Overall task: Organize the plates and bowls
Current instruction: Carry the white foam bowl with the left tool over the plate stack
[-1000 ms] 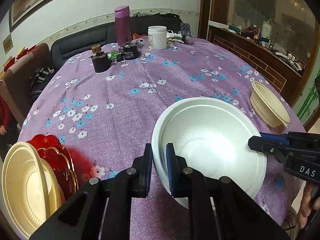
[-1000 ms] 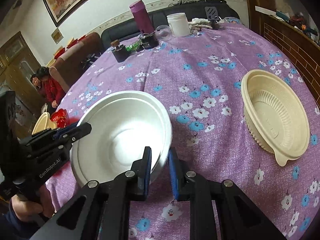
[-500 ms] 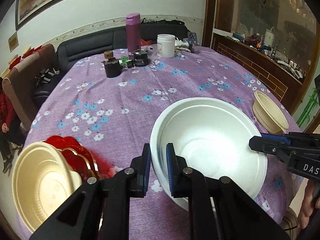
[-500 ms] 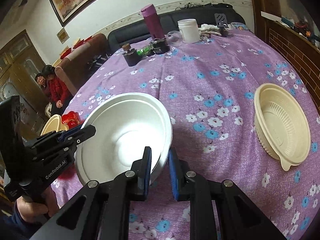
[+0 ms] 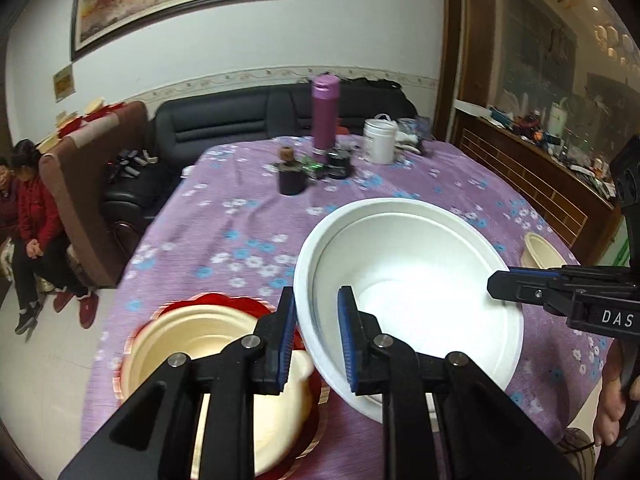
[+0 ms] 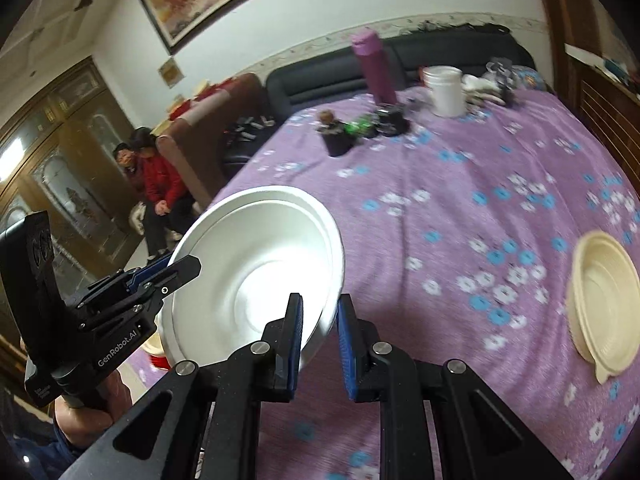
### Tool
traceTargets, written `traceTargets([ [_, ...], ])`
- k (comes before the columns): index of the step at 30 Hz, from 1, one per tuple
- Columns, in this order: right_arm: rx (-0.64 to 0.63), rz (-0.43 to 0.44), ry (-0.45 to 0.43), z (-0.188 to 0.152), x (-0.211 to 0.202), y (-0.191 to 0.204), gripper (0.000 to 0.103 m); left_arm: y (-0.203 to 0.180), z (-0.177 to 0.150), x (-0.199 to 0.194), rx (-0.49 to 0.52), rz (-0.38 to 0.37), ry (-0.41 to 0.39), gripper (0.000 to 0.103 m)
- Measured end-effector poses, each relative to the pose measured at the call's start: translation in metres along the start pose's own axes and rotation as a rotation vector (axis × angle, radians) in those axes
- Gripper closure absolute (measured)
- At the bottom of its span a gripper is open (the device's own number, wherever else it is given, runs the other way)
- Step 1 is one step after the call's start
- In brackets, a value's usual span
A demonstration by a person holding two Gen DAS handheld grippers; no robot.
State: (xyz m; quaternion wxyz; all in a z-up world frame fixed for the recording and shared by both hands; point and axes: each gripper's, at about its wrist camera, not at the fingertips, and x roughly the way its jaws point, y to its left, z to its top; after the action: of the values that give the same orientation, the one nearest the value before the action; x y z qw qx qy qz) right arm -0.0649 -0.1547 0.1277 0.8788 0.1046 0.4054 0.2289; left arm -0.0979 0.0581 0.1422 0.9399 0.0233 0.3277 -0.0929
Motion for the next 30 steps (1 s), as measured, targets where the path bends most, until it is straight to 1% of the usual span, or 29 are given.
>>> traceTargets([
  [3, -0.031, 0.034, 0.007, 0.006, 0.009, 0.021, 0.084, 0.023, -0.002, -0.012, -0.030, 0.031, -0.005, 0.084],
  [8, -0.075, 0.106, 0.050, 0.013, 0.038, 0.058, 0.084, 0.061, -0.015, -0.026, -0.084, 0.089, 0.001, 0.084],
  [11, -0.098, 0.128, 0.077, 0.012, 0.057, 0.076, 0.084, 0.083, -0.026, -0.026, -0.125, 0.119, 0.022, 0.084],
  [15, -0.128, 0.148, 0.119, 0.010, 0.081, 0.094, 0.084, 0.108, -0.041, -0.019, -0.182, 0.127, 0.069, 0.084],
  [22, -0.134, 0.157, 0.181, 0.001, 0.107, 0.105, 0.084, 0.127, -0.062, -0.014, -0.220, 0.131, 0.097, 0.084],
  [30, -0.136, 0.148, 0.213, -0.006, 0.119, 0.109, 0.083, 0.130, -0.064, -0.010, -0.227, 0.130, 0.104, 0.084],
])
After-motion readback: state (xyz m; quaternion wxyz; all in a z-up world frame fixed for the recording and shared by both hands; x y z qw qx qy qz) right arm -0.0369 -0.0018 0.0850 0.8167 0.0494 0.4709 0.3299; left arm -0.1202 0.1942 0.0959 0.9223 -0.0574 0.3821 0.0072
